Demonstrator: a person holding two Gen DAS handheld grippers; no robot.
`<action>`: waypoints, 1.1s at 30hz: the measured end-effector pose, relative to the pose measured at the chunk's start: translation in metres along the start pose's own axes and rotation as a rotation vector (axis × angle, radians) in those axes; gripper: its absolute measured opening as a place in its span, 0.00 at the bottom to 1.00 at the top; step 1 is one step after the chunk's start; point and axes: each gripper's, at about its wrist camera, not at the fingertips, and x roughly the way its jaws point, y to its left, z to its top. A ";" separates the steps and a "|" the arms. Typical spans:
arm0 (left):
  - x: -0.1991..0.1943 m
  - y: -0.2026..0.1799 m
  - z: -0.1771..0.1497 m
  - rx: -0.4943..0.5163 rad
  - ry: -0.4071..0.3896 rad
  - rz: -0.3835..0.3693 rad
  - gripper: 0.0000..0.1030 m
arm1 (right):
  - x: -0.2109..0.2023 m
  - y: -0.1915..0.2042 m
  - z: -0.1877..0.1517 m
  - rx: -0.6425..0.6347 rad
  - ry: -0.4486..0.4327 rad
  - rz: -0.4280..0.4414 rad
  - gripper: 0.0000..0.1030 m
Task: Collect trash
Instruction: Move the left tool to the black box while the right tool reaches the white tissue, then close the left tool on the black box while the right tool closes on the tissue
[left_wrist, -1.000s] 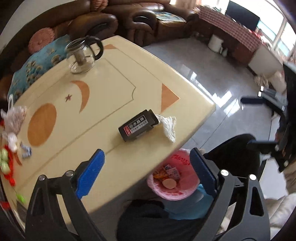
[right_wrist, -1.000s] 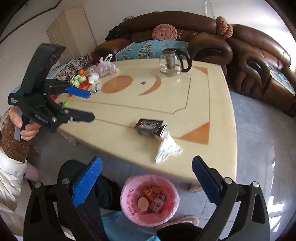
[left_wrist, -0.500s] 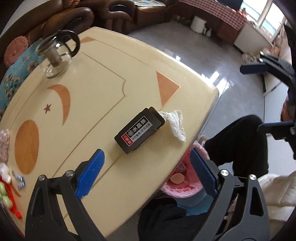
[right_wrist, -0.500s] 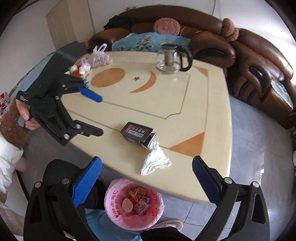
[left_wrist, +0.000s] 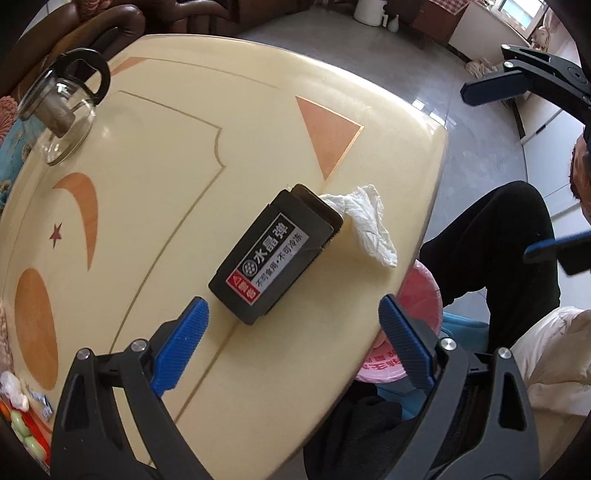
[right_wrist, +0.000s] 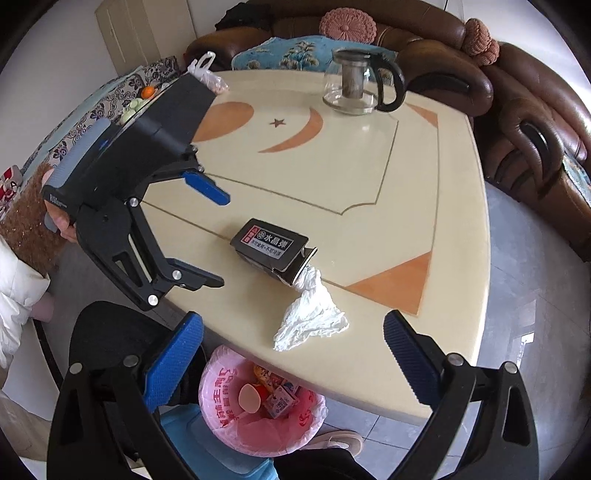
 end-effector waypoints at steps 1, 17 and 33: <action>0.002 0.001 0.002 0.005 0.002 -0.002 0.88 | 0.005 -0.001 0.000 -0.003 0.007 0.004 0.93; 0.052 0.007 0.027 0.112 0.082 -0.014 0.88 | 0.079 -0.008 -0.005 -0.021 0.139 0.047 0.93; 0.079 0.012 0.030 0.154 0.117 -0.033 0.88 | 0.119 -0.013 -0.006 -0.047 0.142 0.018 0.82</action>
